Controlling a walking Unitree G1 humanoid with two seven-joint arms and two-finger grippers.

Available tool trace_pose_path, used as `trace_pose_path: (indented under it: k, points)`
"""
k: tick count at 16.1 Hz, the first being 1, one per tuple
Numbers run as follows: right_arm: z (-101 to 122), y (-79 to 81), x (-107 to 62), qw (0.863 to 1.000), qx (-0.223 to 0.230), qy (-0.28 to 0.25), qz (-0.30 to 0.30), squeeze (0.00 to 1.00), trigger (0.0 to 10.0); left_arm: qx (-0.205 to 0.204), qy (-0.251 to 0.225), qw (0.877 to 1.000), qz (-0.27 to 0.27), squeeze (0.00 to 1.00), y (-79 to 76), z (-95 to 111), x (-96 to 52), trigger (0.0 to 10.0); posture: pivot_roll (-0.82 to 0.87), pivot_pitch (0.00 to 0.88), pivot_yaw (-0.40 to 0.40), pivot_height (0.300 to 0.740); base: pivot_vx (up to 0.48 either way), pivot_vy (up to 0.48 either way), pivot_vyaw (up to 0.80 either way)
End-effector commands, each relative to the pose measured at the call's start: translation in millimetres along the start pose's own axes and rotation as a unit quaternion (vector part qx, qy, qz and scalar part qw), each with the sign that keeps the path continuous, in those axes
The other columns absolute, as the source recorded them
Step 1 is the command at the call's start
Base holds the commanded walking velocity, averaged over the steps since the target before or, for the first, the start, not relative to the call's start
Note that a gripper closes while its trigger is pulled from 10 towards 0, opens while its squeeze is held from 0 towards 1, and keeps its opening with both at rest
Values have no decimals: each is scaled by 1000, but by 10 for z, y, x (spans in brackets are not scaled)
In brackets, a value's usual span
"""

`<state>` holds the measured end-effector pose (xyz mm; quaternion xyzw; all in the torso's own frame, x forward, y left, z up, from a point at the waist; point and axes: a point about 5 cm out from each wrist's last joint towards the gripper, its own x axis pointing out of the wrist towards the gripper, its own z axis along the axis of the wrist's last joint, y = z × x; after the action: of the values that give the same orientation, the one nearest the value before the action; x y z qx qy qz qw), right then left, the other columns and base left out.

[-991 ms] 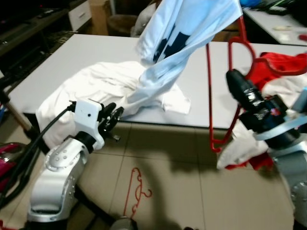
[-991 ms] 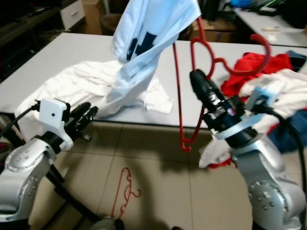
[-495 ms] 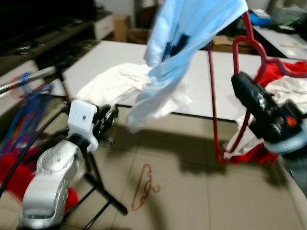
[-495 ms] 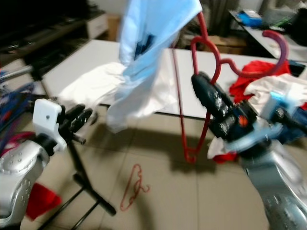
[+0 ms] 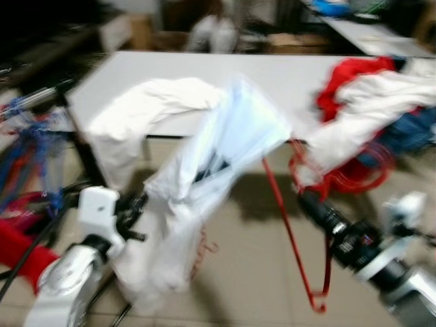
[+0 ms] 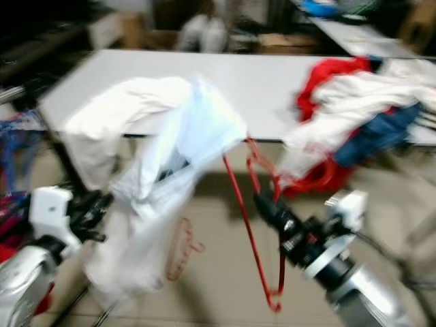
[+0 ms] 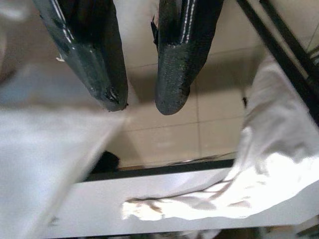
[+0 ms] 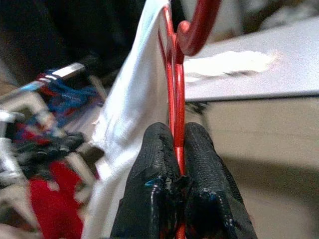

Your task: Hang hanger

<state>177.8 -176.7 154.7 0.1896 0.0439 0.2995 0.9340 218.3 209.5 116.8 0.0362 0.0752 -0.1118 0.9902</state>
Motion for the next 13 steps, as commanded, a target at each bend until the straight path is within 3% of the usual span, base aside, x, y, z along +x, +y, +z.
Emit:
trace_pose_path:
  k: [1,5,8,9,13]
  points:
    - [24,-37,34,999,-21,-21,-24,0,10000,5,9,1000,-7,0,-6,-72,-64,10000,8,64,8,740,0,0,0]
    - [-191,-96,149,998,-9,-12,-54,0,10000,4,17,1000,-4,0,-14,-174,-161,10000,32,65,-8,740,0,0,0]
    - [-250,-168,206,997,-47,1,-64,0,10000,9,6,1000,-2,0,-32,-147,-125,10000,42,59,-11,740,0,0,0]
    - [-254,-186,229,995,-80,9,-62,0,10000,24,-8,1000,-2,0,-63,-129,-93,10000,40,53,-7,740,0,0,0]
    - [-349,-216,223,993,-100,26,-52,0,10000,-29,-32,999,16,0,-209,-92,54,10000,42,33,9,740,0,0,800]
